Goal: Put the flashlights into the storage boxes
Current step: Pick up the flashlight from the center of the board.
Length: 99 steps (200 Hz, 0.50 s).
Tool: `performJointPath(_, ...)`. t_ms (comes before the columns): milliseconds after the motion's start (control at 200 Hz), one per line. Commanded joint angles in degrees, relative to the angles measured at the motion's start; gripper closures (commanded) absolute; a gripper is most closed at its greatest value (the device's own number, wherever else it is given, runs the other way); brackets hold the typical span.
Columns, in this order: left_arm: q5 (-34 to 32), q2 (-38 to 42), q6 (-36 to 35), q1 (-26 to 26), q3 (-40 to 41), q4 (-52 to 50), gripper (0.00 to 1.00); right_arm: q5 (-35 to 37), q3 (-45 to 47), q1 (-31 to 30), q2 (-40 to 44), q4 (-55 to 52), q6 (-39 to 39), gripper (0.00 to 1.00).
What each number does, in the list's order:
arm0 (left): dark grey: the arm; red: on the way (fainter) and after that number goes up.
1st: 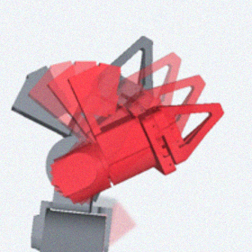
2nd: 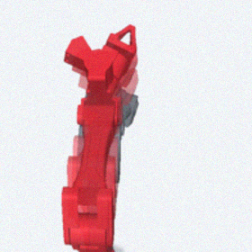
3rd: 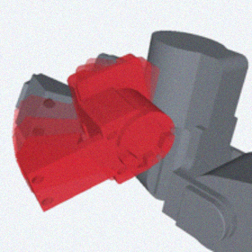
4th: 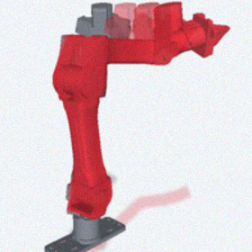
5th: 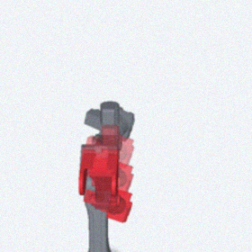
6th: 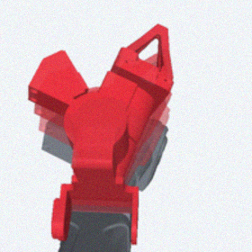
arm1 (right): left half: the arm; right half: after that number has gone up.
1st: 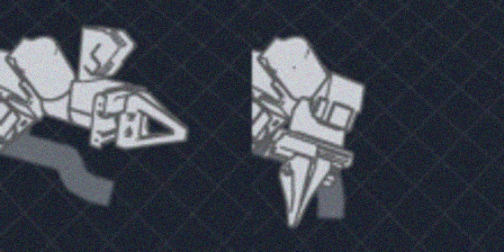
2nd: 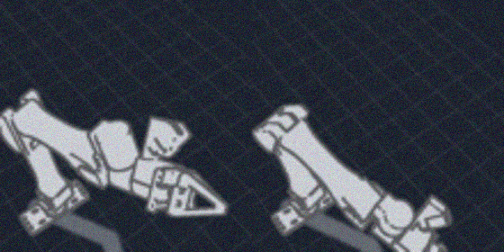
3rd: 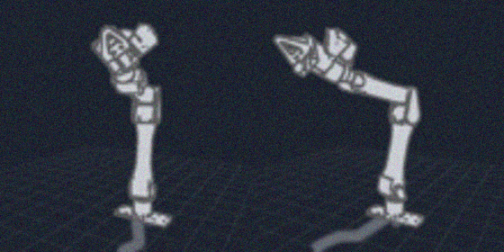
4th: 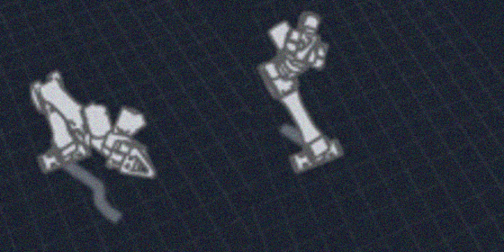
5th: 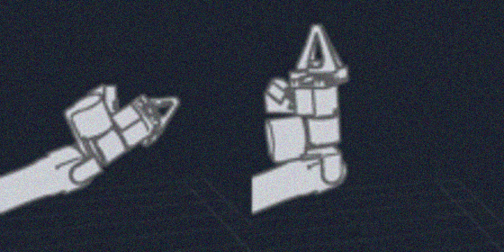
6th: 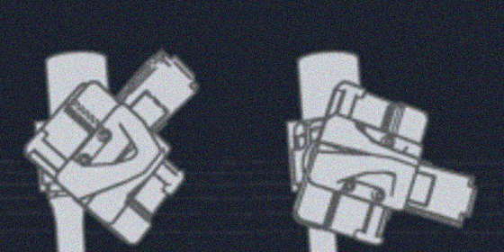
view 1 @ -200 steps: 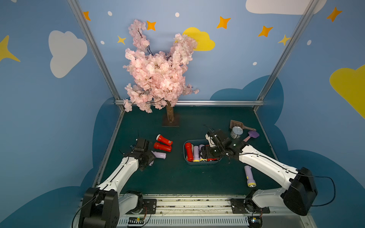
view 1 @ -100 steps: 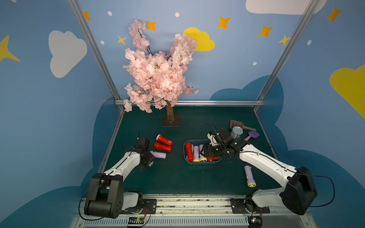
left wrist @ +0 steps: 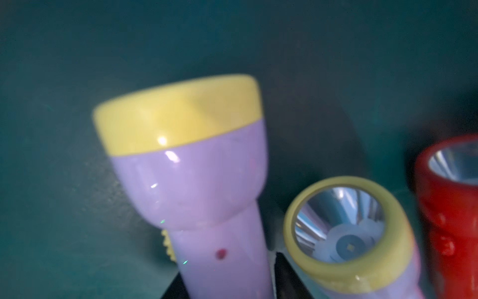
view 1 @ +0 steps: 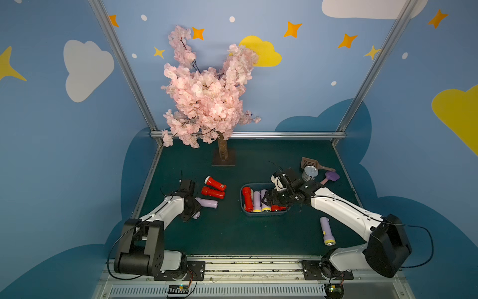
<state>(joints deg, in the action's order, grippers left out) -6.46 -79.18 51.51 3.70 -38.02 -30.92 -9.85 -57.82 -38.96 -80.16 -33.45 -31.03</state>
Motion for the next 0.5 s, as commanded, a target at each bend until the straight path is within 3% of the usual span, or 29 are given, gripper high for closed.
performJointPath(0, -0.2, 0.0, -1.0, -0.7, 0.6, 0.2, 0.63, -1.1, -0.7, 0.3, -0.3, -0.2, 0.4, 0.18)
performJointPath(290, 2.7, 3.7, -1.7, -0.8, 0.7, -2.7, 0.72, -0.4, 0.5, 0.0, 4.2, -0.8, 0.0, 0.13)
performJointPath(491, 4.6, 12.7, -3.0, -0.6, 0.2, -7.5, 0.73, 2.4, 2.0, 0.0, 7.7, -2.5, -0.7, 0.1)
